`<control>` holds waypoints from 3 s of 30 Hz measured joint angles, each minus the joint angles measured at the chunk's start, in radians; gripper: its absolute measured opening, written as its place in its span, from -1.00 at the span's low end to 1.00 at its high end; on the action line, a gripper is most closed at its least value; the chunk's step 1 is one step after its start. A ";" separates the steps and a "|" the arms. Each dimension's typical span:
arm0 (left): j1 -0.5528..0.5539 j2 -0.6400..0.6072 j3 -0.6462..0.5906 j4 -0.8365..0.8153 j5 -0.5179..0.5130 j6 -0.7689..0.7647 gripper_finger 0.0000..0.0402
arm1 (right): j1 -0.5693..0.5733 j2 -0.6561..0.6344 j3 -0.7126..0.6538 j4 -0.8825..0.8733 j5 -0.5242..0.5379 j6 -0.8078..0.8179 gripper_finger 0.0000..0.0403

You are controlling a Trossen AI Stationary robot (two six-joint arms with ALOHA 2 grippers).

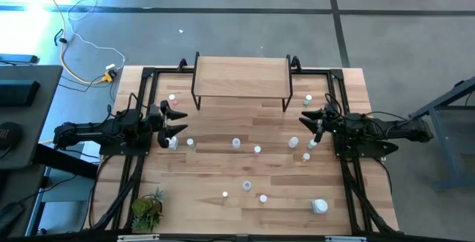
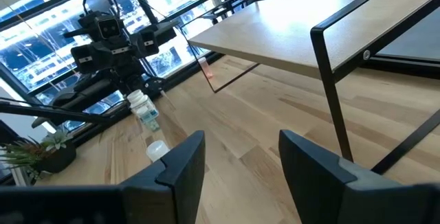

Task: Pick and place medicine bottles onto shelf by color

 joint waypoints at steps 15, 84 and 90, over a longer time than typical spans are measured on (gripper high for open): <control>0.000 0.000 0.000 0.000 -0.007 0.000 0.15 | 0.000 0.000 0.000 0.000 -0.003 0.000 -0.12; -0.124 0.850 0.615 -0.706 0.005 0.045 0.15 | 0.000 0.000 0.000 0.000 -0.004 0.000 -0.12; -0.174 0.942 0.615 -0.707 -0.028 0.044 0.15 | 0.000 0.000 0.000 0.000 -0.003 0.000 -0.12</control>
